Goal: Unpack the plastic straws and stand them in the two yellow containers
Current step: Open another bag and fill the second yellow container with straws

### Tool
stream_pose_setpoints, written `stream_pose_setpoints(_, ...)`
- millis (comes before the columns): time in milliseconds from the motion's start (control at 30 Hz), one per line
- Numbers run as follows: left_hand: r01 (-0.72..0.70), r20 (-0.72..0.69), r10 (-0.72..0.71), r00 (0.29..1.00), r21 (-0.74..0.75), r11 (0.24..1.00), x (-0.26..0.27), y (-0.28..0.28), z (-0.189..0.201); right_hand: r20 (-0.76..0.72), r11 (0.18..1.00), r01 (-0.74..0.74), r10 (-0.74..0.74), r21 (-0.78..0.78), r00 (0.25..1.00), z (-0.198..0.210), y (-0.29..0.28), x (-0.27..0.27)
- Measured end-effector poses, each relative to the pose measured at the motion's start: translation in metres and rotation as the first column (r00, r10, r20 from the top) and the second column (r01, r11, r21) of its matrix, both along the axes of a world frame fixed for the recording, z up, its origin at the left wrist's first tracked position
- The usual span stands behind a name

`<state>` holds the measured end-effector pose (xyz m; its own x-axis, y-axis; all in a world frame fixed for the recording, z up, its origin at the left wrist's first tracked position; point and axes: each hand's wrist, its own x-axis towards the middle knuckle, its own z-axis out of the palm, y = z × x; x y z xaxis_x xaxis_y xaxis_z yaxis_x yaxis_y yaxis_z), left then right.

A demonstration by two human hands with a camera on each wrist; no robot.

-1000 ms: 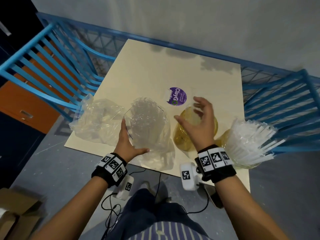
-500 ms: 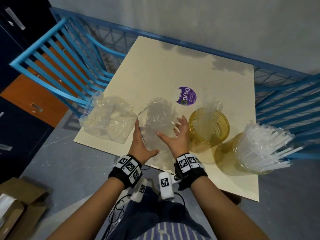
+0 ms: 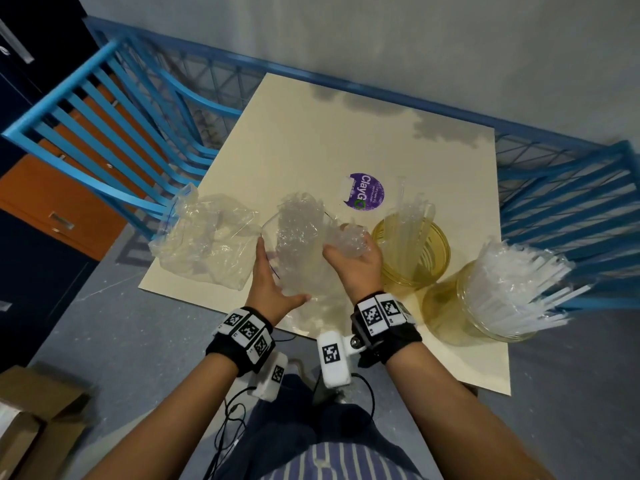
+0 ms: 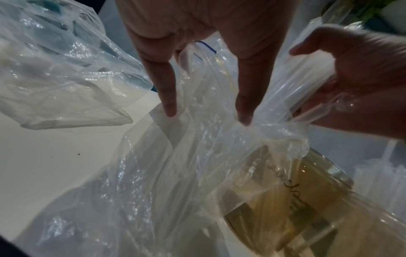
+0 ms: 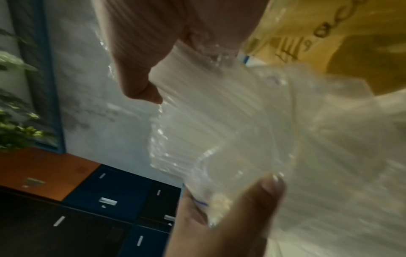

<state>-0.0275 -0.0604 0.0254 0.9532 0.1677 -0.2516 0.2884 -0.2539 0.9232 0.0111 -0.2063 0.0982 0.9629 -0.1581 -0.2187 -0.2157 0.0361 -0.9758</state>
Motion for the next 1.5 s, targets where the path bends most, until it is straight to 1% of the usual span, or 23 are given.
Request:
stream_pose_setpoints(100, 0.017, 0.005, -0.017, 1.0, 0.026, 1.0, 0.002, 0.003, -0.002, 0.045, 0.996, -0.001, -0.003, 0.094, 0.999, 0.026, -0.008, 0.005)
stream_pose_setpoints(267, 0.034, 0.007, -0.035, 0.999, 0.033, 0.999, 0.005, 0.004, -0.002, 0.099, 0.994, 0.047, -0.057, 0.103, 0.993, 0.055, -0.016, 0.015)
stream_pose_setpoints(400, 0.032, 0.001, -0.032, 0.999, 0.045, 0.998, 0.007, 0.007, -0.005, 0.169, 0.978, 0.086, -0.119, 0.188, 0.979, 0.083, -0.029, 0.021)
stream_pose_setpoints(533, 0.034, -0.005, -0.034, 0.999, 0.053, 0.998, 0.009, 0.009, -0.007, 0.31, 0.96, 0.11, -0.189, 0.257, 0.932, 0.115, -0.058, 0.025)
stream_pose_setpoints(633, 0.036, -0.002, -0.036, 0.999, 0.047, 0.998, 0.01, 0.008, -0.007, 0.394, 0.96, 0.156, -0.24, 0.232, 0.887, 0.136, -0.087, 0.022)
stream_pose_setpoints(767, 0.041, 0.002, -0.042, 0.999, 0.056, 0.998, 0.008, 0.009, -0.007, 0.456, 0.947, 0.253, -0.318, 0.198, 0.831, 0.138, -0.117, 0.018)
stream_pose_setpoints(867, 0.034, 0.019, -0.034, 0.999, 0.038, 0.999, 0.008, 0.012, -0.007, 0.435, 0.936, 0.306, -0.351, 0.172, 0.829, 0.122, -0.124, 0.018)
stream_pose_setpoints(933, 0.032, 0.012, -0.032, 0.999, 0.026, 0.999, 0.008, 0.013, -0.006, 0.366, 0.948, 0.307, -0.317, 0.088, 0.875, 0.1, -0.122, 0.021)
stream_pose_setpoints(967, 0.033, 0.006, -0.034, 0.999, 0.027, 0.999, 0.007, 0.012, -0.005, 0.317, 0.957, 0.29, -0.275, -0.002, 0.908, 0.085, -0.12, 0.023)
stream_pose_setpoints(1000, 0.035, 0.003, -0.035, 0.999, 0.028, 0.999, 0.007, 0.012, -0.005, 0.257, 0.956, 0.261, -0.221, -0.137, 0.941, 0.07, -0.117, 0.024)
stream_pose_setpoints(1033, 0.037, -0.002, -0.037, 0.999, 0.031, 0.999, 0.007, 0.012, -0.004, 0.19, 0.936, 0.216, -0.167, -0.278, 0.968, 0.057, -0.115, 0.023)
stream_pose_setpoints(1067, 0.04, -0.004, -0.04, 0.999, 0.033, 0.999, 0.007, 0.011, -0.004, 0.144, 0.909, 0.171, -0.124, -0.38, 0.982, 0.046, -0.114, 0.02)
stream_pose_setpoints(1100, 0.043, -0.008, -0.043, 0.999, 0.035, 0.998, 0.006, 0.011, -0.003, 0.132, 0.886, 0.14, -0.09, -0.442, 0.987, 0.038, -0.114, 0.018)
stream_pose_setpoints(1167, 0.048, -0.016, -0.048, 0.999, 0.045, 0.998, 0.006, 0.011, -0.001, 0.179, 0.854, 0.135, -0.05, -0.502, 0.983, 0.034, -0.113, 0.013)
stream_pose_setpoints(1233, 0.053, -0.013, -0.052, 0.999, 0.04, 0.998, 0.006, 0.013, -0.002, 0.271, 0.831, 0.182, -0.039, -0.526, 0.962, 0.038, -0.111, 0.008)
stream_pose_setpoints(1300, 0.051, -0.016, -0.051, 0.999, 0.04, 0.998, 0.005, 0.013, -0.002, 0.414, 0.815, 0.252, -0.017, -0.522, 0.91, 0.049, -0.103, 0.003)
stream_pose_setpoints(1367, 0.049, -0.021, -0.049, 0.999, 0.021, 0.999, 0.003, 0.013, 0.0, 0.52, 0.819, 0.249, 0.069, -0.517, 0.852, 0.06, -0.088, -0.005)
stream_pose_setpoints(1400, 0.045, -0.022, -0.045, 0.999, 0.012, 0.999, 0.003, 0.012, -0.001, 0.537, 0.825, 0.205, 0.136, -0.526, 0.832, 0.062, -0.079, -0.01)
stream_pose_setpoints(1433, 0.044, -0.024, -0.043, 0.999, 0.009, 0.999, 0.002, 0.012, -0.001, 0.527, 0.834, 0.13, 0.211, -0.537, 0.823, 0.061, -0.07, -0.016)
stream_pose_setpoints(1500, 0.04, -0.009, -0.04, 0.999, 0.006, 0.999, 0.001, 0.012, -0.001, 0.431, 0.835, -0.094, 0.373, -0.542, 0.822, 0.05, -0.055, -0.024)
